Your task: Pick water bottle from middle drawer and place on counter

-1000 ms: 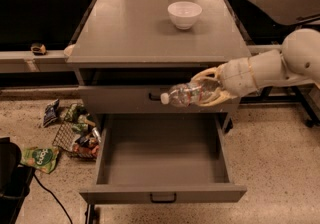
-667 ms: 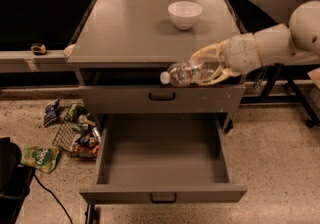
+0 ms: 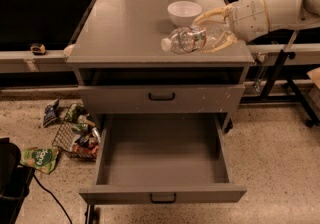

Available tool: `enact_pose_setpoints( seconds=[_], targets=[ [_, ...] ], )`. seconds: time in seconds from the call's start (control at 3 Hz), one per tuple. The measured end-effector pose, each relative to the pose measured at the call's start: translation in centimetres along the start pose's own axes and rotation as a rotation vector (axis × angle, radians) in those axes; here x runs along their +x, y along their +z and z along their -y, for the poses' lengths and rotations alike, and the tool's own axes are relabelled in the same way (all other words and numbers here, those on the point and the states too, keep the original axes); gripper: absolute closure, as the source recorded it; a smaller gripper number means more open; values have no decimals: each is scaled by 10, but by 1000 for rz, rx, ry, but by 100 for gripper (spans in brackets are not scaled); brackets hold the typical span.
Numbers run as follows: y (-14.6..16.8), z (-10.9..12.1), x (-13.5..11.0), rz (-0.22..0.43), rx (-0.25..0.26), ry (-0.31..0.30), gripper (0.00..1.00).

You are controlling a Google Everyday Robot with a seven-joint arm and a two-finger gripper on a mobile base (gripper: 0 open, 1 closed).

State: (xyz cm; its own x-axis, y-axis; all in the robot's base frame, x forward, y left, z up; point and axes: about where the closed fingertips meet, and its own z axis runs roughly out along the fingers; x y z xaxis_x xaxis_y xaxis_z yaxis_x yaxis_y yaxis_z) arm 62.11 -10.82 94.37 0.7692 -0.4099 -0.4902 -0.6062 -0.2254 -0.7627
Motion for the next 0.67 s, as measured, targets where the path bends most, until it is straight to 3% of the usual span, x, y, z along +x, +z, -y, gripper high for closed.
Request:
enact_pose_setpoints(
  seconds=[0.33, 0.67],
  targets=[
    [0, 0, 0, 0, 1, 0, 100],
    [19, 16, 15, 4, 14, 35, 100]
  ],
)
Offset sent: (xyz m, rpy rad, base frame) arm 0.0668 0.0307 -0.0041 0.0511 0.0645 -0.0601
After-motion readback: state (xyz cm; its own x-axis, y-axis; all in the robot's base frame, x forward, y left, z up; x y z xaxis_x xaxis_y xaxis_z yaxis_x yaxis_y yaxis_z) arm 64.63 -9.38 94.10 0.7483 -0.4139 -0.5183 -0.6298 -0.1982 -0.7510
